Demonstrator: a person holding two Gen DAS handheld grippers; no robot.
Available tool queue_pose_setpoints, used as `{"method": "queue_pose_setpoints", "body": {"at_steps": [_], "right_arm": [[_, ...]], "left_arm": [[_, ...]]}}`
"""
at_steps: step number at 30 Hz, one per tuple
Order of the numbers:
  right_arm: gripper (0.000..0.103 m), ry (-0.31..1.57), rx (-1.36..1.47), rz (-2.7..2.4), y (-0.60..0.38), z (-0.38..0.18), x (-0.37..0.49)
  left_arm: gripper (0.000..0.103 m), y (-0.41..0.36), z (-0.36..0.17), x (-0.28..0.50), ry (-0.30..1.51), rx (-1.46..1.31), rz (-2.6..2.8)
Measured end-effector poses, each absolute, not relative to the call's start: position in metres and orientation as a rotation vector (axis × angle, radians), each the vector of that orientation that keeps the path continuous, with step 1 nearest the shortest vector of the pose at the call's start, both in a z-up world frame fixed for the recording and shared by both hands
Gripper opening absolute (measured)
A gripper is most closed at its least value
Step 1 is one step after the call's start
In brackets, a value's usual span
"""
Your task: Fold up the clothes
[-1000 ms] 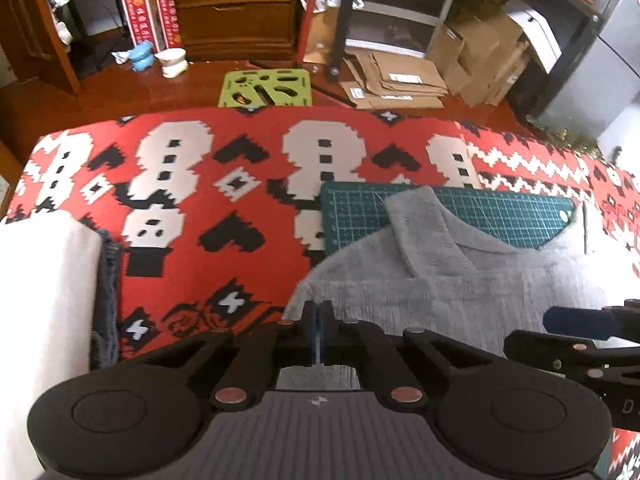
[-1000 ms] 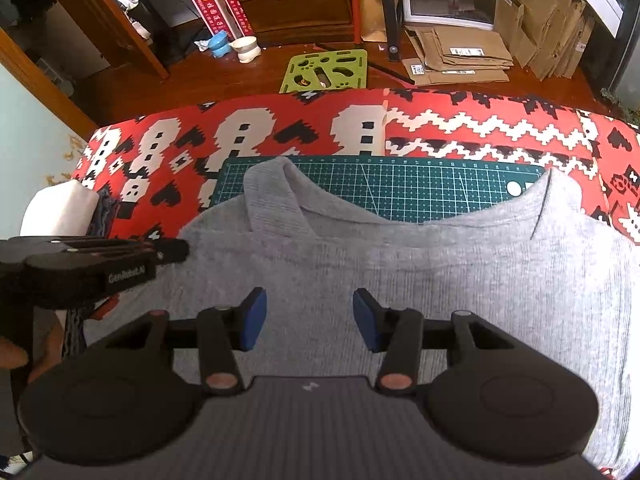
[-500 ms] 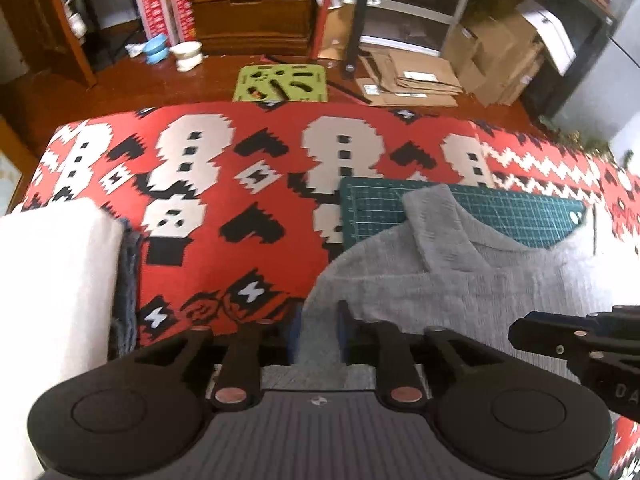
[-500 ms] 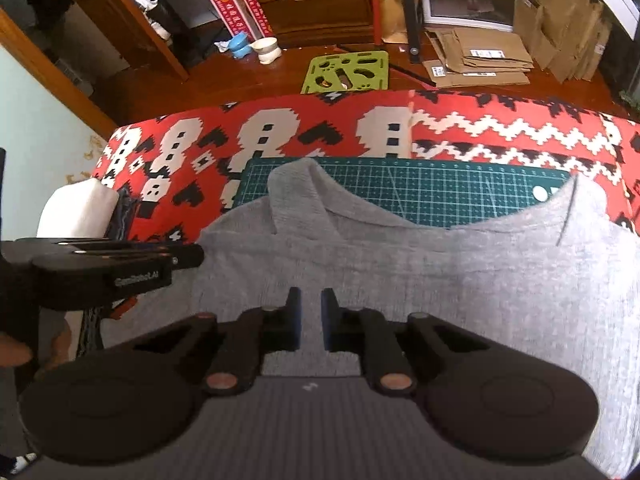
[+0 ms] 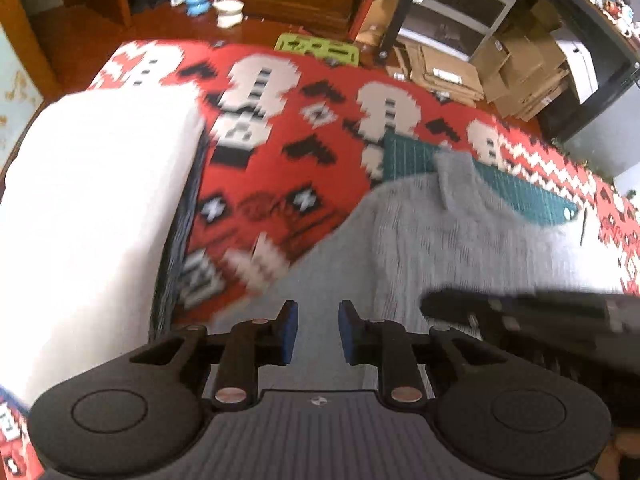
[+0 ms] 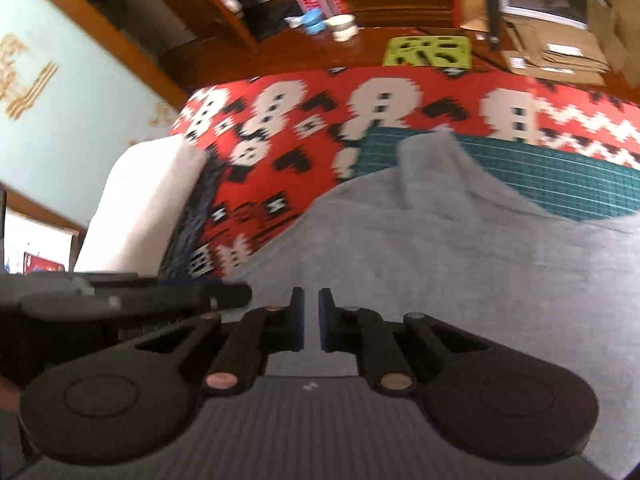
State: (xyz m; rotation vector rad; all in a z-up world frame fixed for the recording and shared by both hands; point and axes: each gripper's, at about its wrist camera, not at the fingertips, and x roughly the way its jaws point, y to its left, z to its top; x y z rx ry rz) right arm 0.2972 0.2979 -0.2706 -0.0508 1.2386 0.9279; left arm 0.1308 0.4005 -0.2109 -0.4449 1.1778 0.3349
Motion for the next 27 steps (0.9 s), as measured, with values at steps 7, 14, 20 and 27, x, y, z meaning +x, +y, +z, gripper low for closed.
{"method": "queue_pose_setpoints", "body": {"at_steps": [7,14,20,27], "right_arm": [[0.0,1.268,-0.089,0.931,0.327,-0.291,0.303],[0.0,1.308,-0.073,0.928,0.34,-0.301,0.306],[0.001,1.305,-0.049,0.885,0.313,-0.277,0.304],[0.001,1.343,-0.079,0.832,0.284,-0.277,0.299]], "left_arm": [[0.021,0.403,-0.217,0.105,1.216,-0.474,0.358],[0.021,0.412,-0.217,0.101,1.199,-0.515,0.366],[0.021,0.406,-0.213,0.103,1.186,-0.54,0.288],[0.021,0.388,-0.222,0.116,1.178,-0.548,0.22]]}}
